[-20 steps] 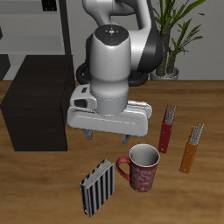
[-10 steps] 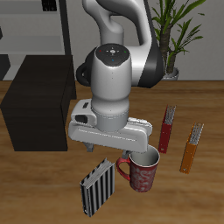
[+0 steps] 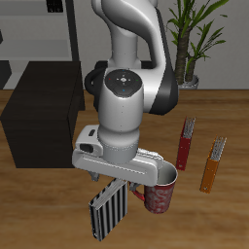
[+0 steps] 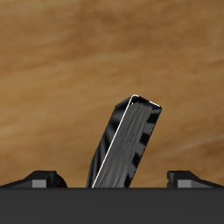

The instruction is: Place the striped book upright on top of the shelf and place the red mug on top of the shelf

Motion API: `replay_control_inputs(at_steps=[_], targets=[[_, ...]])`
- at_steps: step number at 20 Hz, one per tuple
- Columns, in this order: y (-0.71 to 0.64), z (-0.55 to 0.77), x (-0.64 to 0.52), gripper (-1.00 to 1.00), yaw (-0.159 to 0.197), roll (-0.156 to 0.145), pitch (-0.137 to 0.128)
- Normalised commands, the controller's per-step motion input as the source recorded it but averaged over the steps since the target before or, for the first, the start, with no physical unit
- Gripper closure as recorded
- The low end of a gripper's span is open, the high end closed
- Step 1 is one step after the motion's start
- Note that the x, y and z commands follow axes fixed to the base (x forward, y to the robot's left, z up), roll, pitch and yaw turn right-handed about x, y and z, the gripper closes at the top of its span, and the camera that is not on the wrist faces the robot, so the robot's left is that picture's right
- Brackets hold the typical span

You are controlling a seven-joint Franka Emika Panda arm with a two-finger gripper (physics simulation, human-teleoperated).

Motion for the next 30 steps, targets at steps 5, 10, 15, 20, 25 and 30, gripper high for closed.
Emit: replay_control_inputs(at_steps=[5, 10, 15, 20, 25, 30], targets=[[-0.05, -0.27, 0.05, -1.00, -0.041, -0.010, 0.040], [-0.03, -0.21, 0.02, -1.00, -0.023, 0.011, 0.032], [-0.16, -0.11, -0.03, 1.00, -0.026, -0.016, 0.021], [-0.11, 0.10, -0.06, 1.00, -0.013, -0.018, -0.012], [-0.20, 0.40, -0.25, 1.00, -0.016, -0.018, -0.056], [-0.16, 0.48, -0.29, 1.00, -0.041, -0.010, -0.055]])
